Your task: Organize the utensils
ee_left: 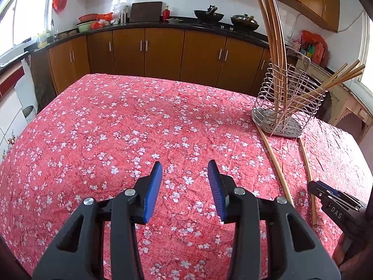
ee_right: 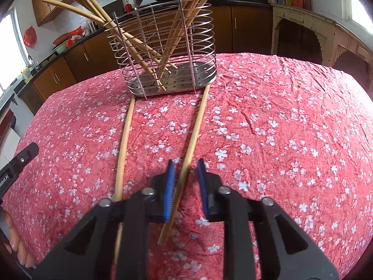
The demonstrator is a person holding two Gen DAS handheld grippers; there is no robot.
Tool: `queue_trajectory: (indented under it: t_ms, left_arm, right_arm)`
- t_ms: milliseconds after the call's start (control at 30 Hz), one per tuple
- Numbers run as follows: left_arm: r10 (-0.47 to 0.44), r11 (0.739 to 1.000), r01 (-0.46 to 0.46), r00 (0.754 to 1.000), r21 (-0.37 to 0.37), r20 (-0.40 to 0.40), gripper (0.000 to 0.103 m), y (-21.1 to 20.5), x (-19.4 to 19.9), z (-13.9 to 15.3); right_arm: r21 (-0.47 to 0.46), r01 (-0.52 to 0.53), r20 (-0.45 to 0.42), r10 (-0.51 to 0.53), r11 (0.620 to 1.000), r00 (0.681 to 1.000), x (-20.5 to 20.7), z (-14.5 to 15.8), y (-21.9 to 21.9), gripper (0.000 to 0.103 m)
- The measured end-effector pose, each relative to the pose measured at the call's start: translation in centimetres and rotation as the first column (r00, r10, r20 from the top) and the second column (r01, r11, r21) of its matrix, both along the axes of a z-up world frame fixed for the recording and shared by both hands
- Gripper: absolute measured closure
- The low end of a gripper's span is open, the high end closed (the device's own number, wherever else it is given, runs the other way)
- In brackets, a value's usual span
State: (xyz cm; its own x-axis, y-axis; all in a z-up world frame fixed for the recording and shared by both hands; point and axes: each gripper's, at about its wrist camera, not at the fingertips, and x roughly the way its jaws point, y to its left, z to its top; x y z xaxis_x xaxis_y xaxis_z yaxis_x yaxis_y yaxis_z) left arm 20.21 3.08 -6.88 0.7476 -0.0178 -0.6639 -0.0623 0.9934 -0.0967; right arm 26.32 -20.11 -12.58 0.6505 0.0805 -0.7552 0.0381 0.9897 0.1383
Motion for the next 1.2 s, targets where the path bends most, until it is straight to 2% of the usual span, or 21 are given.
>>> queue_trajectory:
  t_ms: [67, 367, 500, 567, 700, 833, 967, 1067, 1100, 1133, 1200]
  left_arm:
    - [-0.004, 1.000, 0.004, 1.000, -0.008, -0.005, 0.063, -0.2, 0.1, -0.1]
    - [-0.089, 0.995, 0.087, 0.996, -0.058, -0.027, 0.063, -2.7, 0.1, -0.3]
    - [-0.159, 0.984, 0.154, 0.986, -0.092, -0.049, 0.063, -4.9, 0.3, -0.5]
    - [-0.194, 0.977, 0.187, 0.979, -0.104, -0.059, 0.063, -6.2, 0.4, -0.8]
    - [-0.256, 0.963, 0.246, 0.963, -0.113, -0.084, 0.063, -9.1, 0.7, -1.4]
    - [-0.280, 0.958, 0.271, 0.954, -0.093, -0.107, 0.063, -11.4, 1.3, -2.1]
    - [-0.259, 0.966, 0.258, 0.955, -0.030, -0.142, 0.063, -12.8, 2.0, -3.1]
    - [-0.245, 0.968, 0.249, 0.958, 0.009, -0.151, 0.082, -13.1, 2.3, -3.7]
    - [-0.242, 0.968, 0.248, 0.958, 0.022, -0.154, 0.091, -13.1, 2.3, -3.8]
    - [-0.235, 0.970, 0.242, 0.960, 0.031, -0.152, 0.095, -13.0, 2.3, -3.8]
    - [-0.210, 0.976, 0.216, 0.965, 0.022, -0.157, 0.096, -12.0, 2.9, -3.8]
  right_arm:
    - [0.011, 0.013, -0.001, -0.013, 1.000, 1.000, 0.1, 0.0, -0.4, 0.093]
    - [0.026, 0.111, -0.003, -0.111, 0.993, 0.994, 0.2, 0.0, -4.7, 0.096]
    - [0.027, 0.201, -0.008, -0.201, 0.979, 0.980, 0.2, 0.0, -8.3, 0.096]
    - [0.034, 0.271, -0.011, -0.270, 0.962, 0.963, 0.1, 0.0, -10.6, 0.096]
    - [0.064, 0.317, -0.017, -0.317, 0.946, 0.948, -0.3, -0.1, -13.2, 0.096]
    - [0.044, 0.301, -0.007, -0.301, 0.953, 0.954, -0.5, -0.1, -13.2, 0.096]
    - [0.043, 0.288, -0.005, -0.288, 0.957, 0.958, -0.2, -0.1, -13.0, 0.096]
    - [0.047, 0.277, -0.006, -0.277, 0.960, 0.961, -0.3, -0.1, -12.8, 0.096]
    - [0.048, 0.272, -0.005, -0.272, 0.961, 0.962, -0.5, -0.1, -12.6, 0.096]
    - [0.049, 0.260, -0.005, -0.260, 0.965, 0.966, -0.4, -0.1, -12.4, 0.096]
    - [0.049, 0.240, -0.005, -0.240, 0.969, 0.971, -0.2, -0.2, -12.0, 0.096]
